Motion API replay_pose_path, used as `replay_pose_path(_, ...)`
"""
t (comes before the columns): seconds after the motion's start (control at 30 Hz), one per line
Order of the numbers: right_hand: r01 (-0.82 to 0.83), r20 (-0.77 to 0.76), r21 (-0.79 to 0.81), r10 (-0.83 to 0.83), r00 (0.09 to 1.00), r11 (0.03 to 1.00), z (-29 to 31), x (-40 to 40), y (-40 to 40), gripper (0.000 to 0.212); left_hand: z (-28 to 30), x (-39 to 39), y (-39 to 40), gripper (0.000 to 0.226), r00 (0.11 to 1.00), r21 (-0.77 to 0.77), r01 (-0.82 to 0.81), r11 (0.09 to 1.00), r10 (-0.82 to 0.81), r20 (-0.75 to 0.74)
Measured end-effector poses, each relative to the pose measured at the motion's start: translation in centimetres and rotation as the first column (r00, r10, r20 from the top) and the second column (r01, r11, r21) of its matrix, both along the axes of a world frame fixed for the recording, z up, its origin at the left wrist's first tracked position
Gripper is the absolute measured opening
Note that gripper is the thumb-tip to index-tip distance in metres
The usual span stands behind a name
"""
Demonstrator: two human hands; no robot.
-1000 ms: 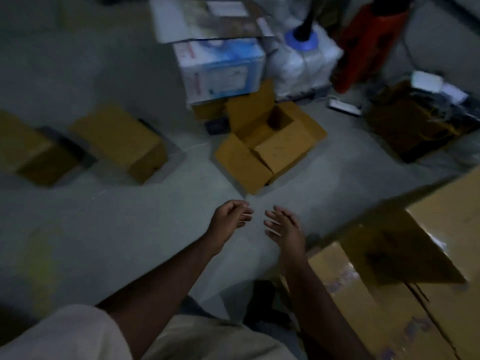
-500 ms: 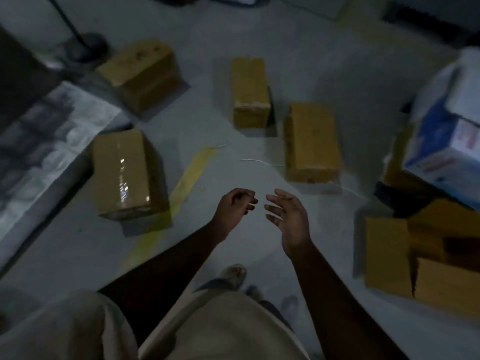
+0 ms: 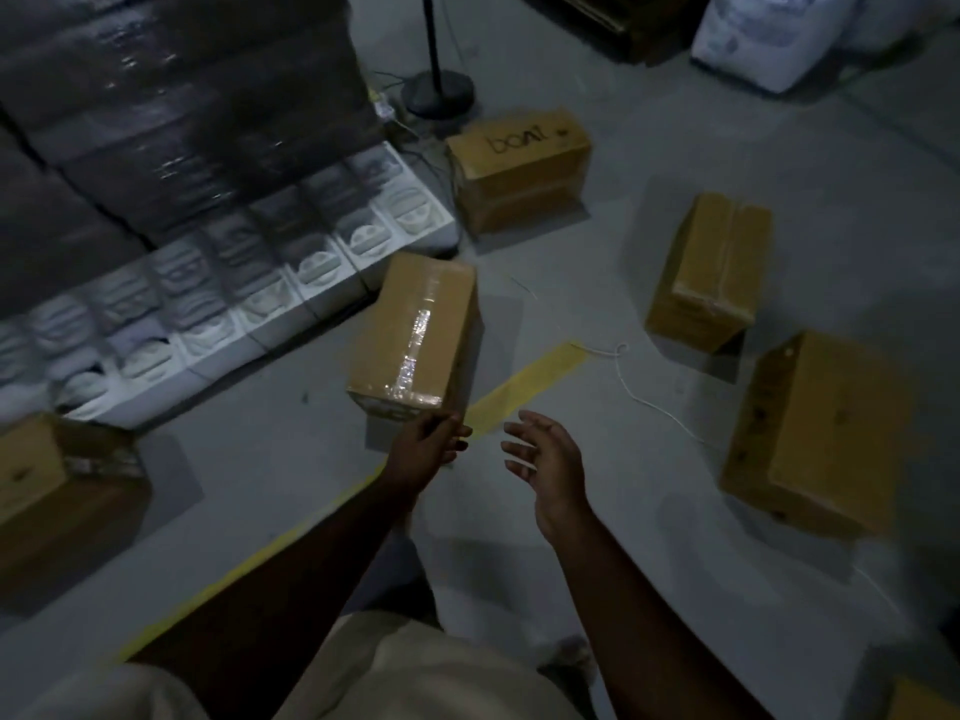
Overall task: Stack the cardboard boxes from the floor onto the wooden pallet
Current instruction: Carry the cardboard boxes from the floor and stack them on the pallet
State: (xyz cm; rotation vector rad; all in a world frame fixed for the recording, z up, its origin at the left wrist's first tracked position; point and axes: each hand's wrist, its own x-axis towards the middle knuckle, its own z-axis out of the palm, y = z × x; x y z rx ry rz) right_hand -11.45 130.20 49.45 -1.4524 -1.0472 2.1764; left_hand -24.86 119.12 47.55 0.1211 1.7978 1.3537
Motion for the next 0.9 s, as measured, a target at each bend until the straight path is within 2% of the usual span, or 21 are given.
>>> replay_pose_path(0.17,0.007,0.091,-0.025,-0.005,0.996,1.000,-4.3,-12.0,0.1,0.016,-3.8,-13.0,-0.4,0.022,1.000,-0.038,0.026,0.999,-0.026,0.014)
replay_pose_path(0.37,-0.002,0.223,-0.100,0.024,0.974,0.995,-13.6,-27.5,-0.3,0.009,-10.7,-28.9,0.0,0.011,0.993,-0.139,0.109,0.984,-0.112,-0.019)
replay_pose_path(0.43,-0.006,0.255,-0.148,0.044,0.966,0.989,-17.0,-30.9,-0.4,0.008,-13.9,-32.4,0.1,0.015,0.985,-0.169,0.171,0.971,-0.169,0.025)
replay_pose_path(0.53,-0.012,0.279,-0.136,0.050,0.959,0.991,-23.2,-35.1,0.4,0.012,-19.9,-36.9,1.8,0.024,0.981,-0.239,0.194,0.951,-0.185,0.059)
replay_pose_path(0.63,-0.060,0.293,-0.090,0.084,0.952,0.994,-31.0,-39.4,2.1,0.028,-28.2,-40.9,3.9,0.031,0.970,-0.352,0.237,0.906,-0.243,0.027)
replay_pose_path(0.73,-0.127,0.308,-0.022,0.127,0.943,0.992,-39.9,-42.7,4.0,0.035,-37.6,-44.0,5.2,0.033,0.960,-0.446,0.227,0.866,-0.275,-0.047)
replay_pose_path(0.8,-0.178,0.414,0.124,0.112,0.903,0.976,-45.9,-43.9,5.0,0.037,-43.7,-45.6,5.7,0.047,0.946,-0.519,0.199,0.831,-0.301,-0.120)
replay_pose_path(0.83,-0.205,0.493,0.215,0.076,0.867,0.955,-48.4,-44.0,5.5,0.042,-46.2,-46.3,5.8,0.062,0.949,-0.541,0.176,0.822,-0.287,-0.128)
replay_pose_path(0.9,-0.215,0.592,0.359,-0.043,0.805,0.908,-52.5,-43.4,6.2,0.068,-50.8,-47.7,6.0,0.113,0.963,-0.576,0.104,0.811,-0.227,-0.146)
